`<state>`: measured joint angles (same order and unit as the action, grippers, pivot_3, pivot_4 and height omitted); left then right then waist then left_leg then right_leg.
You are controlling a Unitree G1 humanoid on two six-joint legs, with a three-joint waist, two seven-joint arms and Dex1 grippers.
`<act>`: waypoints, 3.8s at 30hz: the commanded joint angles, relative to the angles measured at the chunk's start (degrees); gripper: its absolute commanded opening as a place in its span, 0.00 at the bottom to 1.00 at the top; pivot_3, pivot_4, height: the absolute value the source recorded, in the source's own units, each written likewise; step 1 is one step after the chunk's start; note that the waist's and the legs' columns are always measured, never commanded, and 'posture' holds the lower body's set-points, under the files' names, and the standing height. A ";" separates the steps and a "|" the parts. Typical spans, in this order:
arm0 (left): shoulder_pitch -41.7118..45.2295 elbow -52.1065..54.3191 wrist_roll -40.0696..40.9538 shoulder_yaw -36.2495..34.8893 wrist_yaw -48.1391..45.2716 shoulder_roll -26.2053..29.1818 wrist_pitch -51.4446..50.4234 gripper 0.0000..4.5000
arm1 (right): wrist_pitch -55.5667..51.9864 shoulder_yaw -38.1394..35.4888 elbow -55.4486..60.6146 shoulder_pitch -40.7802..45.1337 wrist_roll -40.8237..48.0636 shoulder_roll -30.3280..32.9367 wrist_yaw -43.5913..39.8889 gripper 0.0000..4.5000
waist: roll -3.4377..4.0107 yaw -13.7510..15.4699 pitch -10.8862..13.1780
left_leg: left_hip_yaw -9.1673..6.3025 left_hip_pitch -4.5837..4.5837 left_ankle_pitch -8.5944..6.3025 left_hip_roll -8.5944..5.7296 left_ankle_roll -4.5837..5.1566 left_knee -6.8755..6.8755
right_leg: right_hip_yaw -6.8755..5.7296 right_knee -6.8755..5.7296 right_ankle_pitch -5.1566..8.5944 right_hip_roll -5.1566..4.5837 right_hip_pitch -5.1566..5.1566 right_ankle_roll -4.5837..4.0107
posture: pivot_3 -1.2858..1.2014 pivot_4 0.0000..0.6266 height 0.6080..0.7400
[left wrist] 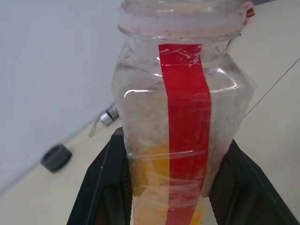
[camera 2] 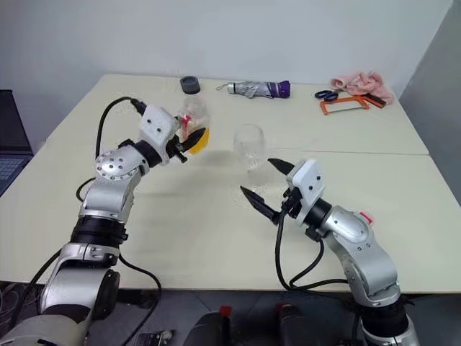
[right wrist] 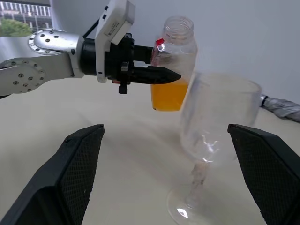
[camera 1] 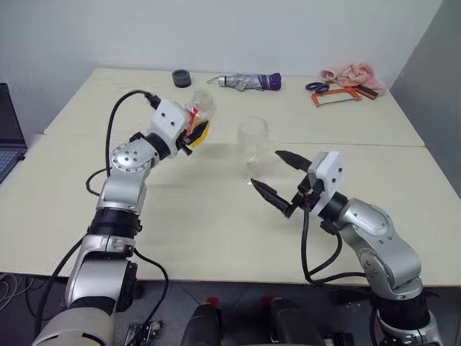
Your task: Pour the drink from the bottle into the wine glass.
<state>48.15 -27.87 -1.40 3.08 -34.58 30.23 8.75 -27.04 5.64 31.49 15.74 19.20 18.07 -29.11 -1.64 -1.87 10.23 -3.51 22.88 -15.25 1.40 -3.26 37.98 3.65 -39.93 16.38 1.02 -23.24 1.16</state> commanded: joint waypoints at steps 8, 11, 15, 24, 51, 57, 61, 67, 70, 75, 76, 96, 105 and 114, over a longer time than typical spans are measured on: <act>11.69 -13.56 -9.75 4.54 2.60 2.04 20.89 0.38 | 0.45 1.75 0.00 3.04 -2.15 -4.21 6.12 1.00 | 0.00 0.00 0.00 | 0.10 0.01 -0.01 -0.03 0.01 -0.01 | 0.07 0.01 0.00 0.01 -0.03 0.00 | 0.52 0.24 1.00; 13.67 -17.26 -11.75 5.23 3.77 2.19 24.06 0.38 | 0.46 2.56 -1.14 3.75 -3.43 -5.61 7.82 1.00 | 0.00 0.03 0.00 | 0.08 0.02 0.00 -0.03 0.01 -0.01 | 0.05 0.01 0.00 0.01 -0.04 0.00 | 0.52 0.24 1.00; 15.96 -21.37 -14.29 6.24 5.56 2.29 28.04 0.38 | 0.42 3.39 -2.13 4.23 -4.24 -6.79 8.96 1.00 | 0.00 0.03 0.00 | 0.07 0.06 0.00 -0.05 0.01 -0.01 | 0.04 0.02 0.00 -0.01 -0.05 0.00 | 0.52 0.24 1.00; 20.45 -28.44 -20.74 9.20 10.71 3.14 35.41 0.38 | -1.68 4.33 -3.01 5.12 -6.52 -7.71 11.73 1.00 | 0.00 0.03 0.00 | 0.07 0.06 -0.01 -0.06 0.02 -0.01 | 0.03 0.01 0.00 -0.02 -0.06 0.00 | 0.52 0.24 1.00; 29.17 -36.58 -31.17 16.02 21.99 3.02 41.95 0.38 | 6.94 5.02 -2.49 0.33 -11.84 -7.73 12.79 1.00 | 0.00 0.02 0.00 | 0.09 0.06 0.00 -0.10 0.02 -0.01 | 0.03 0.00 0.00 -0.03 -0.07 0.01 | 0.52 0.24 1.00; 30.41 -37.46 -32.16 16.96 23.48 3.09 42.38 0.38 | 7.92 2.91 -0.14 -3.06 -11.13 -7.43 13.20 1.00 | 0.00 0.04 0.00 | 0.09 0.07 0.00 -0.11 0.01 -0.01 | 0.03 0.00 0.00 -0.05 -0.07 0.01 | 0.52 0.24 1.00; 31.03 -37.96 -33.13 17.61 24.40 3.13 42.63 0.38 | 8.12 2.07 1.28 -4.36 -10.61 -7.51 13.24 1.00 | 0.00 -0.01 0.00 | 0.10 0.05 0.00 -0.11 0.02 -0.01 | 0.04 -0.01 0.01 -0.04 -0.07 0.01 | 0.52 0.24 1.00; 31.81 -38.52 -34.15 18.20 25.46 3.18 42.93 0.38 | 8.25 0.83 3.20 -5.63 -9.38 -7.69 12.65 1.00 | 0.00 0.00 0.00 | 0.11 0.05 0.00 -0.11 0.01 -0.01 | 0.04 -0.02 0.01 -0.04 -0.07 0.01 | 0.52 0.24 1.00; 32.07 -38.64 -34.80 18.56 25.96 3.33 43.17 0.38 | 8.23 1.00 3.91 -6.30 -8.60 -7.18 11.61 1.00 | 0.00 0.02 0.00 | 0.11 0.05 0.00 -0.11 0.01 -0.01 | 0.04 -0.02 0.01 -0.04 -0.07 0.01 | 0.52 0.24 1.00; 32.52 -38.88 -35.34 18.92 26.28 3.54 43.58 0.38 | 7.81 1.48 4.89 -6.90 -6.82 -6.25 9.63 1.00 | 0.00 0.03 0.00 | 0.10 0.05 0.00 -0.12 0.01 0.00 | 0.03 -0.02 0.00 -0.04 -0.07 0.01 | 0.52 0.24 1.00; 32.62 -38.91 -35.55 19.00 26.39 3.58 43.65 0.38 | 7.76 1.46 5.04 -6.99 -6.66 -6.10 9.38 1.00 | 0.00 0.02 0.00 | 0.10 0.06 0.00 -0.12 0.01 0.00 | 0.04 -0.02 0.01 -0.04 -0.07 0.01 | 0.52 0.24 1.00; 33.61 -39.54 -36.99 20.19 26.94 3.53 44.75 0.38 | 6.24 -7.12 -0.67 -2.07 3.43 6.72 -3.58 1.00 | -0.01 0.02 0.00 | 0.12 0.04 0.00 -0.15 0.02 0.01 | 0.05 -0.05 0.00 -0.06 -0.07 0.01 | 0.52 0.24 1.00; 33.86 -39.36 -37.96 21.31 27.95 4.10 45.09 0.38 | 3.48 -7.31 -2.66 1.53 5.39 6.86 -3.28 1.00 | -0.01 0.03 0.00 | 0.12 0.05 0.00 -0.16 0.02 0.02 | 0.06 -0.07 0.00 -0.07 -0.07 0.01 | 0.52 0.24 1.00; 34.67 -39.46 -39.68 22.34 30.24 4.50 45.17 0.38 | 2.83 -6.95 -2.22 1.65 5.50 6.56 -2.94 1.00 | -0.01 0.05 0.00 | 0.12 0.05 0.00 -0.18 0.02 0.03 | 0.07 -0.08 0.00 -0.09 -0.07 0.01 | 0.52 0.24 1.00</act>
<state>79.81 -67.92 -41.36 25.80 -5.93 33.78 53.20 -24.36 -0.77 27.66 16.54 23.92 24.55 -32.22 -1.65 -1.82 10.23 -3.40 22.93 -15.25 1.23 -3.24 38.01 3.72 -40.01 16.38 0.93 -23.30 1.17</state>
